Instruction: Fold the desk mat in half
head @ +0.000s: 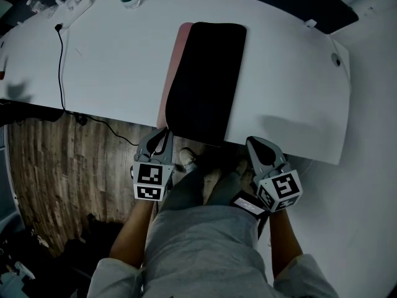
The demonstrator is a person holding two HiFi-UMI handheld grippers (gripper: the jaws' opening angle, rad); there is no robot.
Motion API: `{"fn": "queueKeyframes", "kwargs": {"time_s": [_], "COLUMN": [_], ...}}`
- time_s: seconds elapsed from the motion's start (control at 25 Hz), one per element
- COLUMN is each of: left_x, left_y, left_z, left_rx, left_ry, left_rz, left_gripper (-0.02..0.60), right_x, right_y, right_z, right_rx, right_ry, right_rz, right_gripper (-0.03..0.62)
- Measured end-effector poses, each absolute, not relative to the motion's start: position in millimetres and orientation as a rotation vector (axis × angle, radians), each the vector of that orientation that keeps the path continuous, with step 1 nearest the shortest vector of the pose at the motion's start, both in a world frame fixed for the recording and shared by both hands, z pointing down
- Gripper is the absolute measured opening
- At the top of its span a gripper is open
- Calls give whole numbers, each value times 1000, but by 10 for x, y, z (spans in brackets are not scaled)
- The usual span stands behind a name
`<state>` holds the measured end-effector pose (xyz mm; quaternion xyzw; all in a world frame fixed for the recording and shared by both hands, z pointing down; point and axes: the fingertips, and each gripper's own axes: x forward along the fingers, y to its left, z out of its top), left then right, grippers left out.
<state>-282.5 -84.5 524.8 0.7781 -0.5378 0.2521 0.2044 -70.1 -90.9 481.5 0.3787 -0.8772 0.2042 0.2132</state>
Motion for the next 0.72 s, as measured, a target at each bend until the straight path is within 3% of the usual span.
{"fn": "queueKeyframes", "kwargs": {"time_s": [0.72], "left_x": [-3097], "left_y": [-785], "left_z": [5548], "left_rx": [2104], "left_ry": [-1456], "left_rz": [708], "left_gripper": [40], "right_x": [-967], "right_y": [-903], "right_z": [4815], "right_rx": [1035], "right_ry": [-2416], "right_rz": [565], "right_gripper": [6]}}
